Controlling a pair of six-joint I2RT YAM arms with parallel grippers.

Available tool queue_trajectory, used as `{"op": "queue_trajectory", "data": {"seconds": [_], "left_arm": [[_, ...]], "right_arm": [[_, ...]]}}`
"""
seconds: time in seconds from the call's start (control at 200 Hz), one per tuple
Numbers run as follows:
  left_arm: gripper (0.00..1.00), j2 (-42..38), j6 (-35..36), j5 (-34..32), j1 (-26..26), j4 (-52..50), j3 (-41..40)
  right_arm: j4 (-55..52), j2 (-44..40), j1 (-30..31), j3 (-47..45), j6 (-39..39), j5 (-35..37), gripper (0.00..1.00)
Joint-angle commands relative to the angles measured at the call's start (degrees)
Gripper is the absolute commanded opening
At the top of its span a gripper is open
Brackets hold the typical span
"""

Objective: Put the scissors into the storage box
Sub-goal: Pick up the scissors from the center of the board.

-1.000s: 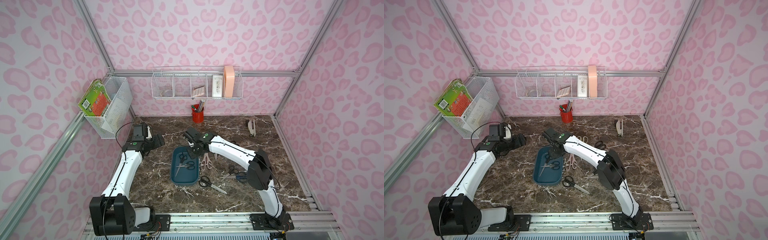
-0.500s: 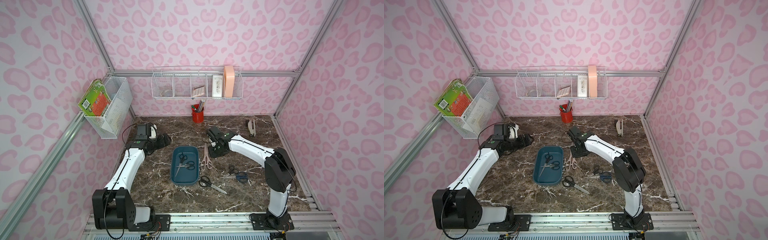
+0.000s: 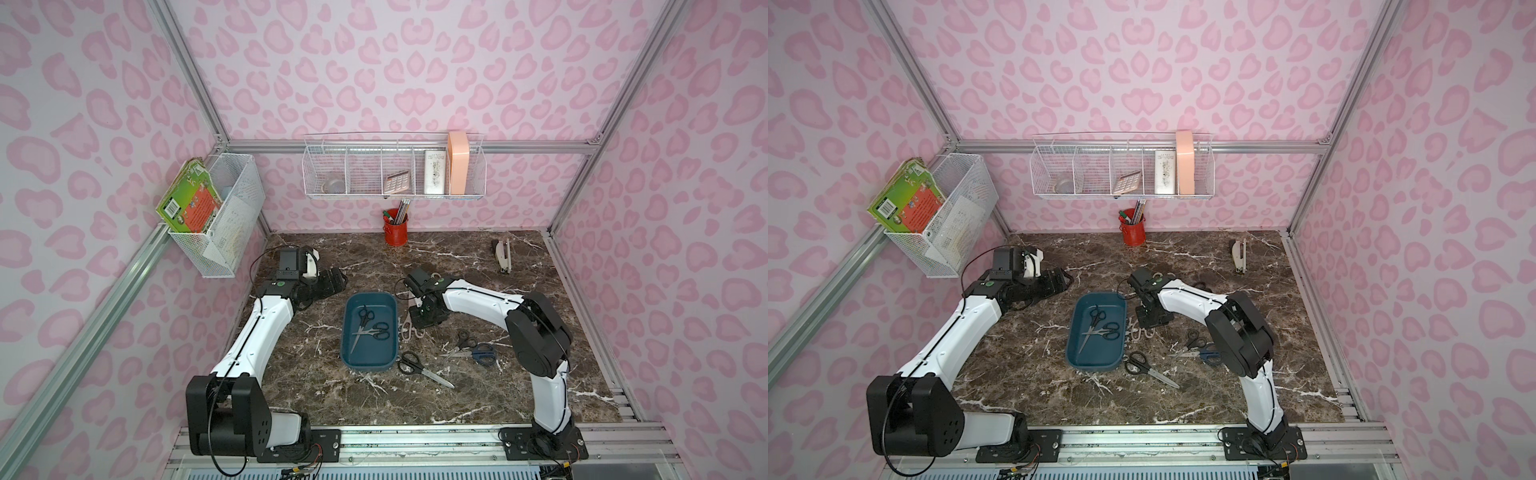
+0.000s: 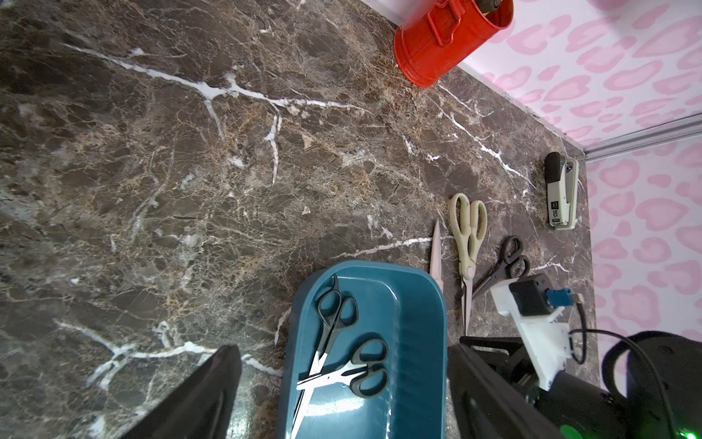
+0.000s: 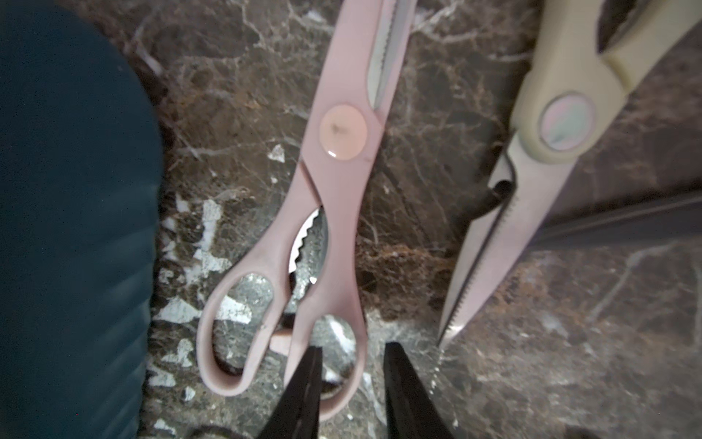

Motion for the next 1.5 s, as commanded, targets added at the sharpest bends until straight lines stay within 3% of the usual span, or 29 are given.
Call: {"op": "queue_trajectory", "data": {"seconds": [0.0, 0.53, 0.845, 1.1, 1.4, 1.5], "left_arm": [[0.90, 0.01, 0.54, -0.13, 0.02, 0.05, 0.30], [0.90, -0.07, 0.54, -0.81, 0.04, -0.01, 0.30], [0.90, -0.08, 0.62, -1.07, 0.02, -0.16, 0.38], [0.90, 0.02, 0.71, -1.19, 0.02, -0.21, 0.46], [0.90, -0.17, 0.89, -1.98, 0.01, -0.51, 0.52], [0.90, -0.17, 0.89, -2.00, 0.02, -0.53, 0.47]], "right_arm": [[0.11, 0.75, -0.06, 0.32, 0.60, 0.63, 0.30], [1.34, 1.90, -0.02, -1.43, 1.04, 0.14, 0.28], [-0.52, 3.40, 0.28, -1.14, 1.38, 2.25, 0.18], [-1.15, 5.92, 1.10, -0.40, 1.87, 3.19, 0.17], [0.09, 6.26, 1.16, -1.49, 1.84, 2.44, 0.00], [0.27, 6.18, 1.05, -1.32, 1.74, 2.35, 0.00]]}}
